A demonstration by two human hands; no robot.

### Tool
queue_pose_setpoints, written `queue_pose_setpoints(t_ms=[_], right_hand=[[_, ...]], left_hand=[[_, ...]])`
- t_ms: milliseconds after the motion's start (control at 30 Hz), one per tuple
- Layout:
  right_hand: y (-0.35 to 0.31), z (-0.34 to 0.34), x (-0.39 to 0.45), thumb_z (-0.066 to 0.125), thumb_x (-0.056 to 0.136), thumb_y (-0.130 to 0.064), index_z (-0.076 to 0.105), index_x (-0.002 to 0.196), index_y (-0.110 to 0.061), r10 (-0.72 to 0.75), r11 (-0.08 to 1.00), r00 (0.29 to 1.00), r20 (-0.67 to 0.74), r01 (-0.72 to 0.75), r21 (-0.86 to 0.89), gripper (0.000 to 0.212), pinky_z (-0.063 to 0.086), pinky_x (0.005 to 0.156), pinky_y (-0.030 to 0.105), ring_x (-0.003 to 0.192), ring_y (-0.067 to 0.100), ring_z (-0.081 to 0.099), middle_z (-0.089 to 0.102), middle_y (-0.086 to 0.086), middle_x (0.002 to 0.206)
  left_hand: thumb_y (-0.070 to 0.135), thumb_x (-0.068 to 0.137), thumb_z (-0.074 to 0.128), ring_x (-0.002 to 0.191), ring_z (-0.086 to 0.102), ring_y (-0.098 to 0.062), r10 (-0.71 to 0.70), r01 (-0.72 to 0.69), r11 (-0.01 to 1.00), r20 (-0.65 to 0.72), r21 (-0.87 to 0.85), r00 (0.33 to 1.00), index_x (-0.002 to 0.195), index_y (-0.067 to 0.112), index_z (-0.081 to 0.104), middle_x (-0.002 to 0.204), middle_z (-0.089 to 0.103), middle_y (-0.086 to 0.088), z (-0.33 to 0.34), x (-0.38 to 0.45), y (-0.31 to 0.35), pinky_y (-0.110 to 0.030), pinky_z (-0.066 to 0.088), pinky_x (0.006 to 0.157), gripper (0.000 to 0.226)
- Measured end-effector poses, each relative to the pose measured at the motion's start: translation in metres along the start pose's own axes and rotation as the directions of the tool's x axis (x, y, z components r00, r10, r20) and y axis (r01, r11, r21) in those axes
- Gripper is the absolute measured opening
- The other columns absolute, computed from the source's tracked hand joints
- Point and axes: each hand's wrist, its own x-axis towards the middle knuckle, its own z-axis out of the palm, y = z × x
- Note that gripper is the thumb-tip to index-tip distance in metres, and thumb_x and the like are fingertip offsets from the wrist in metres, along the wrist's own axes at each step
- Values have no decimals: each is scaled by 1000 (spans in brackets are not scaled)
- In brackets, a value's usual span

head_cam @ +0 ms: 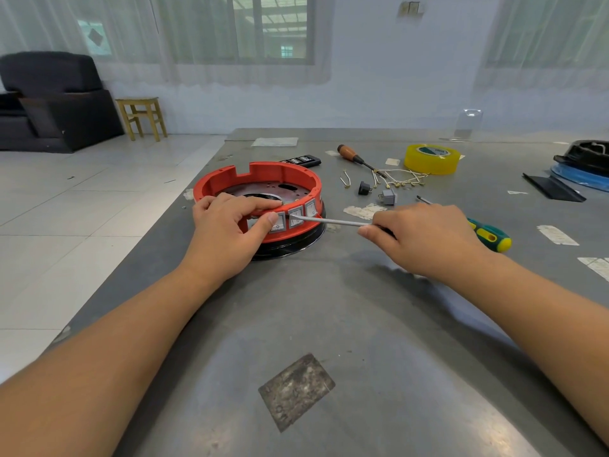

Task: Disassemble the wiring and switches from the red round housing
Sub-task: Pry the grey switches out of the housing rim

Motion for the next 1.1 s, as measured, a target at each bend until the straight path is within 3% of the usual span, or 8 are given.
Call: queue_pose_setpoints(t_ms=[100, 233, 367, 533, 667, 733, 867, 1100], right_hand=[[-3, 6, 3, 9, 96, -69, 47, 82, -31, -8, 999, 999, -33, 7, -50, 56, 34, 49, 27, 63, 12, 47, 46, -10, 73], [-7, 16, 8, -3, 85, -81, 41, 67, -26, 18, 998, 994, -111, -24, -51, 73, 25, 46, 24, 54, 5, 39, 48, -10, 64], [-7, 32, 22, 11, 87, -83, 42, 64, -26, 39, 999, 989, -146, -43, -20, 68, 31, 49, 27, 57, 14, 47, 49, -7, 64], [-9, 47, 37, 9, 85, -91, 43, 64, -25, 36, 999, 979, -200, -31, 25, 77, 29, 61, 33, 66, 20, 47, 50, -2, 69], [-9, 50, 52, 8, 86, -89, 50, 70, -20, 56, 996, 972, -230, -40, 75, 82, 31, 68, 35, 71, 21, 46, 51, 0, 74], [-8, 52, 58, 13, 88, -88, 49, 71, -21, 45, 995, 972, -229, -24, 95, 78, 31, 69, 34, 72, 20, 46, 50, -1, 75], [-6, 56, 65, 13, 88, -87, 42, 69, -25, 25, 993, 975, -221, 1, 116, 72, 29, 71, 33, 72, 19, 43, 47, -2, 74], [-7, 54, 64, 12, 88, -88, 30, 64, -30, 20, 990, 980, -198, 8, 139, 65, 30, 71, 34, 72, 19, 44, 43, -5, 72]], left_hand=[[31, 103, 66, 116, 51, -8, 8, -8, 1000, 1, -3, 1000, 123, 36, 75, 112, 67, 20, 1, -1, 2, -41, 21, 115, 22], [30, 103, 65, 116, 49, -7, -2, 2, 1000, 24, -6, 1000, 120, 38, 74, 113, 66, 19, 1, 0, 4, -35, 18, 112, 21], [32, 104, 62, 118, 44, -7, -16, 17, 1000, 53, -11, 998, 115, 44, 67, 113, 63, 19, 2, 0, 5, -38, 18, 113, 17], [43, 94, 43, 103, 34, 9, -62, 69, 993, 83, -91, 995, 116, 47, 58, 100, 53, 26, 0, 1, 6, -39, 19, 113, 27], [37, 96, 41, 108, 26, 31, -69, 80, 988, 90, -135, 994, 115, 50, 55, 99, 55, 24, -3, 0, 5, -46, 23, 116, 27], [35, 97, 41, 113, 32, 24, -52, 66, 987, 100, -147, 994, 110, 53, 55, 100, 59, 24, -4, -1, 6, -49, 23, 117, 26], [39, 94, 45, 122, 43, -7, -42, 61, 987, 129, -151, 991, 105, 56, 56, 110, 67, 16, -7, -2, 8, -49, 19, 120, 23], [42, 92, 56, 112, 42, 14, 11, 3, 992, 111, -125, 994, 103, 48, 66, 105, 63, 33, -9, -3, 5, -49, 20, 119, 16]])
